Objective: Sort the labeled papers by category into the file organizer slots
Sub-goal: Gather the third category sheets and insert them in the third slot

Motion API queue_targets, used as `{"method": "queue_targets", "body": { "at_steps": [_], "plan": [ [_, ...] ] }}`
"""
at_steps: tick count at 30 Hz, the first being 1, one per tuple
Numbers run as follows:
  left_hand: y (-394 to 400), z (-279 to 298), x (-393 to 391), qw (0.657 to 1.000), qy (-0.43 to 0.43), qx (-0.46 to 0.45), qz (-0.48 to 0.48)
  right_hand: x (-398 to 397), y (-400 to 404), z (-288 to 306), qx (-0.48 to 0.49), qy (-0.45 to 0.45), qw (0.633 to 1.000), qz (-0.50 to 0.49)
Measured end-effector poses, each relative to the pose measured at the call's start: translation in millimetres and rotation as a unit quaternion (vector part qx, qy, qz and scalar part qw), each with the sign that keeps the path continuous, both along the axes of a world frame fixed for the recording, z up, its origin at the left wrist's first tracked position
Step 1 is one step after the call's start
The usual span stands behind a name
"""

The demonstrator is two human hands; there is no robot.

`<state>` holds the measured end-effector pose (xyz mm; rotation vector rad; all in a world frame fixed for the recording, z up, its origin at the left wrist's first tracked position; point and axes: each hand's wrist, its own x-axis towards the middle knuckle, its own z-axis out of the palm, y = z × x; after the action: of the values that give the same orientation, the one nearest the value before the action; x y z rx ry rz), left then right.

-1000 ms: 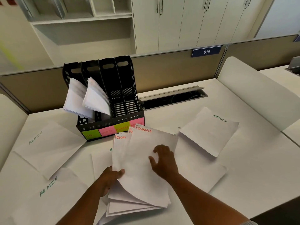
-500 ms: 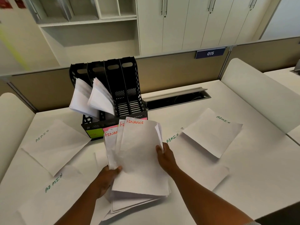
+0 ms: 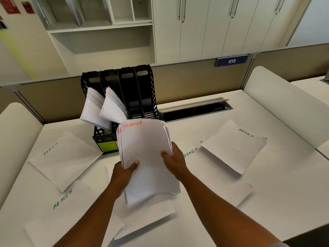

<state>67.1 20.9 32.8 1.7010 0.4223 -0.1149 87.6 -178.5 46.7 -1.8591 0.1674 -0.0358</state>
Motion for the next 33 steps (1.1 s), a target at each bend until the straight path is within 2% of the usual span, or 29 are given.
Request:
{"method": "queue_targets", "body": {
  "at_steps": [4,8,15,28,33],
  "plan": [
    [-14,21,8,0.987,-0.135,0.001,0.083,5,16,16,-0.025,-0.089,0.996,-0.018],
    [-25,32,13,0.976,-0.204,0.031,0.068,3,30,23,-0.012,-0.132,0.991,0.005],
    [-12,12,1,0.974,-0.184,0.081,0.105,-5,21,4,-0.03,-0.127,0.991,0.04],
    [4,-11,-4,0.979,-0.175,0.058,0.084,-8,18,-22,-0.085,-0.034,0.99,0.108],
    [0,-3,6,0.976,-0.162,0.064,0.127,-1,25,-9,-0.062,-0.085,0.991,0.087]
  ]
}}
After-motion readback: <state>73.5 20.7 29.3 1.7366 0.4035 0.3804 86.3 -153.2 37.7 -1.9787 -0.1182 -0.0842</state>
